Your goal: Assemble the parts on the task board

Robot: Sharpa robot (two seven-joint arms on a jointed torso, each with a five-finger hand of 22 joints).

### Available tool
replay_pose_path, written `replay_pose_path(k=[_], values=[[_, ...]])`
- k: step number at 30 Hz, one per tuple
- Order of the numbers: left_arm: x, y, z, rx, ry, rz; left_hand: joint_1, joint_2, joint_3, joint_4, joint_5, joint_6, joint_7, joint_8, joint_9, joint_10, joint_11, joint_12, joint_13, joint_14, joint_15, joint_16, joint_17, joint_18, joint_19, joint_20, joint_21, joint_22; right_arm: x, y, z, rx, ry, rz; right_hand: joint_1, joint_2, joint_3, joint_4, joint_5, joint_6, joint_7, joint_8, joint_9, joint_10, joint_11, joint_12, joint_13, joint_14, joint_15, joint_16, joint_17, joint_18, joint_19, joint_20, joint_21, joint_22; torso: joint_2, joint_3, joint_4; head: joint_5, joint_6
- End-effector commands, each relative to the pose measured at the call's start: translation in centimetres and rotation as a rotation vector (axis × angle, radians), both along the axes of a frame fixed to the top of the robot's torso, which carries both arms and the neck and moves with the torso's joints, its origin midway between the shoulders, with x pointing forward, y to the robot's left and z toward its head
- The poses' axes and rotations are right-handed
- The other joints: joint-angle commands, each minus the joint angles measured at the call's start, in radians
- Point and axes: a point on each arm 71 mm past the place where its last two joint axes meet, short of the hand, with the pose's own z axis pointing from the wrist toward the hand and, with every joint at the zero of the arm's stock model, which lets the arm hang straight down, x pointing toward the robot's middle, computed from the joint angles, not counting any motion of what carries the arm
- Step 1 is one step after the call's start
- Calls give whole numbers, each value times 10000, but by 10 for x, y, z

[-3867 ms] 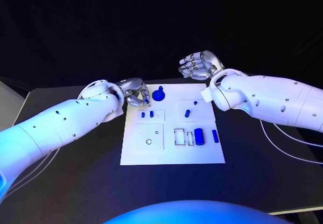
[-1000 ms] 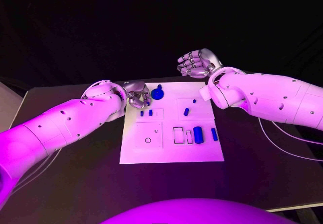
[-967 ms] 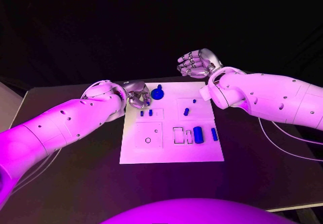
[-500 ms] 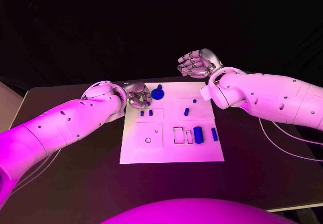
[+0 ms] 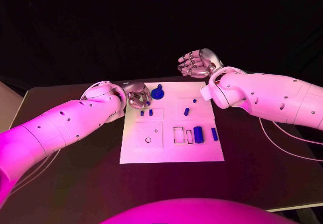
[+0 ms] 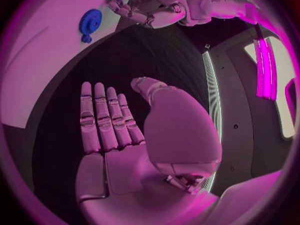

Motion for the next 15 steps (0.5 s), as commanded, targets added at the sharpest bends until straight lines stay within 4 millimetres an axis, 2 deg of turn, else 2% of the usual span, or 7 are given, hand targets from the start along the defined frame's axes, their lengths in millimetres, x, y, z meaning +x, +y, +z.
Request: replay_pose_path(k=[1, 15], values=[[-1, 0, -2, 59, 4, -13, -50, -67, -17, -67, 18, -106, -5, -66, -11, 73, 9, -24, 10, -57, -6, -63, -5, -66, -75, -23, -58, -14, 0, 1, 1, -2, -67, 146, -63, 5, 4, -38, 36, 85, 506, -59, -16, 68, 27, -31, -7, 85, -18, -64, -9, 135, 17, 6, -17, -9, 1, 2, -4, -7, 2], [-3, 8, 0, 93, -15, 122, -97, -222, -163, -96, 18, -299, -143, -192, -72, 59, 25, -84, 86, -151, 13, -88, -153, -53, -140, -2, -134, -81, 0, -5, 0, -86, -58, 67, 16, -42, 10, -139, 58, 94, 492, -72, -28, 73, 19, -60, -13, 107, -19, -101, -56, 137, 27, 6, -13, -85, -11, -9, 6, -12, 8]])
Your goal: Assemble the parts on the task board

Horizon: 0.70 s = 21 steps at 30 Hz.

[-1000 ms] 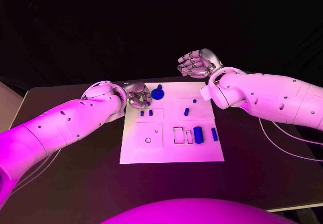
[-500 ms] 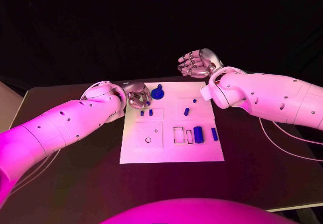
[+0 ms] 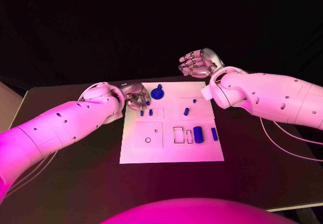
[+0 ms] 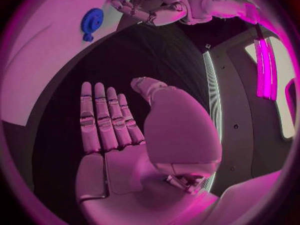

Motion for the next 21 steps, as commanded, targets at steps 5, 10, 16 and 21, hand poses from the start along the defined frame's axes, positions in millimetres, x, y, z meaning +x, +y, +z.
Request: replay_pose_path(k=[5, 10, 16, 21], values=[[1, 6, 5, -106, -258, 203, -10, -105, -150, 42, 20, -306, -44, -188, -79, -78, 72, -122, 53, -184, 53, -77, -157, -21, -221, 35, -190, -165, 1, -5, 0, -203, -89, 158, 214, -83, 68, -319, -10, 248, 405, 12, -17, 142, -38, -98, -15, 207, -35, -89, -96, 145, 124, -27, 20, -157, -4, -2, 0, 2, 39], [3, 14, 10, -292, -462, 426, -13, -85, -178, 71, 21, -382, -49, -233, -104, -211, 119, -181, 58, -304, 89, -123, -329, 6, -343, 60, -301, -284, 1, -11, 0, -661, -168, 355, 479, -83, 206, -657, -327, 538, 193, 53, -40, 432, -233, -137, -15, 1099, -329, 217, -38, 153, 916, -339, 366, -182, -3, -5, -10, 8, 77], [8, 31, 22, -1851, -284, 1169, -1, 33, -81, 184, 18, 85, 329, 14, -53, -541, 237, -276, 76, -1665, 177, -1001, -2603, 252, -1335, 146, -1154, -1215, 1, -19, -2, -1863, -244, 861, 774, 96, -162, -1147, -714, 1152, -145, 67, -103, 1397, -677, -189, -12, 3115, -1064, 1095, 507, 88, 2596, -1216, 1807, 559, -21, -2, -5, -16, 179], [7, 54, 28, -4537, 833, 2088, -32, 114, -145, 257, 20, 431, 457, 288, -22, -378, 216, 109, 226, -2298, 165, -1871, -3624, 320, -1836, 144, -1745, -1659, -3, -26, -4, -3482, -365, 1386, 810, 142, -236, -1397, -714, 1762, -414, -111, -271, 2555, -1059, -606, 36, 4979, -1614, 2584, 1649, 52, 3528, -1824, 3867, 1993, -35, 9, -4, -129, 299]])
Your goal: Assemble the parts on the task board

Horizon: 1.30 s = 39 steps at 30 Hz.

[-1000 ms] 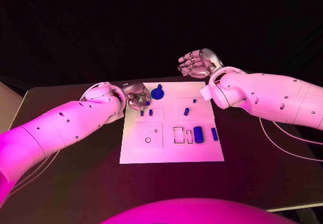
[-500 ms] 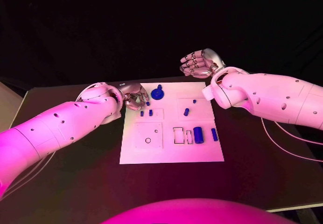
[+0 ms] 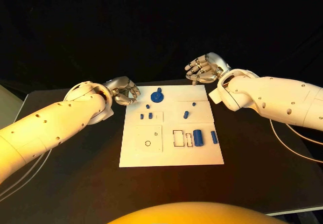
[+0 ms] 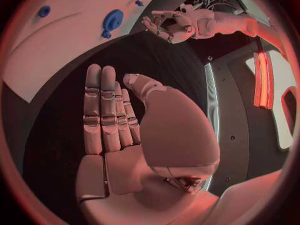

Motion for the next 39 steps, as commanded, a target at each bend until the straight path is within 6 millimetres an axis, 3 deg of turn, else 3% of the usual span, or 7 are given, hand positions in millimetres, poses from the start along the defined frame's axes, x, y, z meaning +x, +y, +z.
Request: replay_pose_path(k=[1, 7, 12, 20, 23, 28, 39], values=[[-3, 12, 4, -3293, 1001, 732, -49, 129, -129, 43, 18, 124, -3, 99, 0, 219, -38, 328, 145, -36, -42, -215, -170, 75, -62, -12, -174, -118, -4, 2, -4, -2283, -60, 1116, 9, -99, 198, -79, -67, 294, -94, -131, -76, 498, -235, -283, 49, 603, -168, 1189, 886, 76, 357, -209, 1055, 767, -14, 2, 3, -120, 101], [-15, 37, 4, -6421, 2188, 1012, -111, 181, -323, 123, 17, 199, 44, 205, -33, -10, 13, 629, 268, -374, 17, -762, -467, 60, -288, 30, -635, -382, -10, -8, -11, -4857, -200, 1490, -204, -346, 1139, -8, -1083, 595, -206, -306, -67, 1010, -275, -852, 243, 667, -227, 5704, 4470, -517, 1156, -188, 5732, 5582, -47, -16, 11, -237, 198], [-28, 48, 3, -8445, 3022, 863, -218, 218, -628, 265, 17, 190, 46, 279, -73, -121, 23, 901, 353, -701, 70, -1239, -712, 54, -528, 107, -1201, -710, -16, -13, -20, -6416, -208, 1472, -343, -536, 1433, 42, -1242, 631, -231, -334, 13, 937, -267, -1121, 332, 670, -191, 7223, 5689, -693, 1355, -141, 6977, 6933, -72, -62, 11, -305, 254], [-47, 58, 0, -10062, 3788, 525, -326, 194, -862, 580, 9, 164, 12, 466, -104, -160, 66, 716, 85, -1095, 219, -3702, -1774, 15, -1065, 318, -3012, -1841, -23, -16, -30, -7949, -333, 1155, -538, -748, 1545, 163, -1391, 531, -212, -395, 72, 326, -152, -1264, 250, 716, -91, 8132, 6405, -782, 1462, -51, 7575, 7594, -50, -47, 7, -360, 347], [-53, 61, -1, -10342, 3907, 422, -299, 125, -835, 744, 29, 124, 27, 607, -85, 223, 134, -155, -466, -596, 315, -5593, -2232, 28, -918, 479, -4165, -2662, -24, -15, -34, -8219, -410, 1042, -576, -780, 1543, 186, -1399, 480, -193, -426, 79, 193, -122, -1260, 224, 716, -68, 8283, 6509, -786, 1470, -27, 7630, 7656, -49, -52, 10, -392, 379], [-58, 63, 2, -10752, 3907, 314, -258, 87, -849, 825, 28, 106, 46, 712, -75, 622, 172, -973, -879, -360, 443, -7213, -2310, 15, -787, 611, -5129, -3346, -26, -10, -41, -8389, -405, 1067, -604, -807, 1516, 189, -1401, 440, -165, -454, 89, 43, -89, -1260, 193, 720, -42, 8454, 6633, -788, 1483, -1, 7679, 7708, -47, -51, 41, -425, 398], [-62, 65, 4, -11074, 3886, 196, -228, 71, -825, 899, 22, 68, 86, 786, -110, 909, 241, -1684, -1121, -329, 596, -8705, -2326, 29, -612, 804, -6296, -4214, -30, 2, -54, -8460, -146, 1438, -615, -797, 1493, 187, -1395, 445, -137, -459, 104, -48, -62, -1250, 173, 735, -19, 8616, 6757, -799, 1507, 21, 7757, 7795, -34, -42, 45, -390, 362]])
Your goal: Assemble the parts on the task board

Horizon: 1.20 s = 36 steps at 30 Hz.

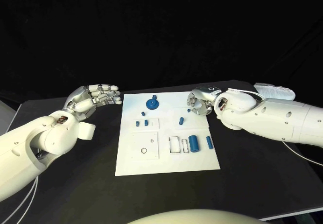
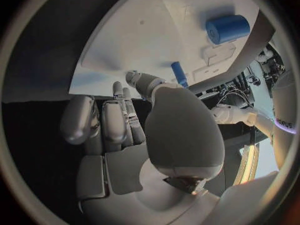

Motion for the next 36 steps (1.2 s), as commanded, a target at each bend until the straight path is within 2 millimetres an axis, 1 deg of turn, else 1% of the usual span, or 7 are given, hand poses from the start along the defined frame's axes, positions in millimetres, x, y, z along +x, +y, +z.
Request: replay_pose_path(k=[1, 2, 7, 17, 23, 27, 36], values=[[-2, -2, 3, -439, -115, -214, 15, -56, 1, 74, 22, -51, 38, 69, -15, 83, 12, -79, -18, 1, 62, -157, -16, 34, 79, 23, -125, -97, -1, 3, -2, -356, 89, 69, -5, -55, -10, 31, -36, -24, 47, -29, 20, -94, -4, -15, -17, 415, 70, 81, 30, -176, 69, 43, 66, 40, 6, -2, 3, 34, -29], [-2, -2, 3, -437, -115, -206, 21, -56, 2, 70, 22, -51, 40, 70, -17, 88, 13, -91, -20, 7, 63, -180, -15, 35, 88, 24, -144, -113, -2, 4, -3, -349, 111, 100, -5, -55, -10, 31, -36, -24, 47, -29, 20, -94, -4, -15, -17, 415, 70, 81, 30, -176, 69, 43, 66, 40, 4, 1, -10, 43, -30], [-2, 0, 3, -411, -108, -144, 44, -42, 9, 60, 23, -35, 57, 84, -19, 105, 19, -135, -25, 43, 67, -259, -8, 37, 128, 26, -212, -170, -4, 8, -4, -320, 211, 233, 9, -22, 15, 39, -14, 51, 33, 6, 48, -36, -17, 23, -11, 412, 70, 155, 62, -184, 89, 53, 134, 116, -2, 16, -15, 65, -52], [-2, 1, 2, -316, -101, -80, 56, -36, 1, 52, 21, -6, 86, 102, -21, 99, 38, -190, -31, 104, 70, -332, 9, 41, 194, 22, -272, -225, -7, 13, -5, -273, 313, 388, 34, 18, 83, 55, 43, 191, -15, 75, 104, 105, -59, 64, 1, 399, 44, 274, 111, -195, 112, 47, 241, 240, 2, 13, -13, 57, -83], [-2, 1, 2, -293, -79, -86, 59, -36, -4, 49, 21, -5, 101, 102, -26, 87, 47, -215, -34, 130, 71, -359, 18, 42, 220, 21, -295, -246, -8, 17, -6, -250, 338, 447, 66, 89, 168, 67, 101, 311, -60, 141, 157, 229, -101, 85, 11, 382, 14, 348, 132, -202, 118, 27, 306, 320, 2, 12, -7, 60, -104], [-2, 1, 2, -277, -71, -82, 61, -35, -6, 48, 21, -4, 107, 103, -27, 82, 52, -226, -35, 142, 72, -371, 22, 42, 232, 20, -306, -256, -8, 19, -9, -259, 386, 435, 118, 196, 261, 57, 160, 460, -108, 231, 229, 383, -149, 105, 25, 372, -25, 436, 165, -222, 139, -2, 416, 452, 2, 19, -15, 79, -122], [-2, 1, 2, -241, -75, -87, 68, -31, -7, 44, 21, 1, 112, 106, -29, 75, 56, -240, -36, 156, 74, -390, 28, 42, 248, 18, -321, -269, -8, 23, -15, -445, 316, 317, 177, 408, 348, 27, 186, 644, -154, 361, 339, 587, -209, 119, 49, 364, -68, 551, 210, -242, 156, -43, 534, 596, 4, 18, -19, 87, -151]])
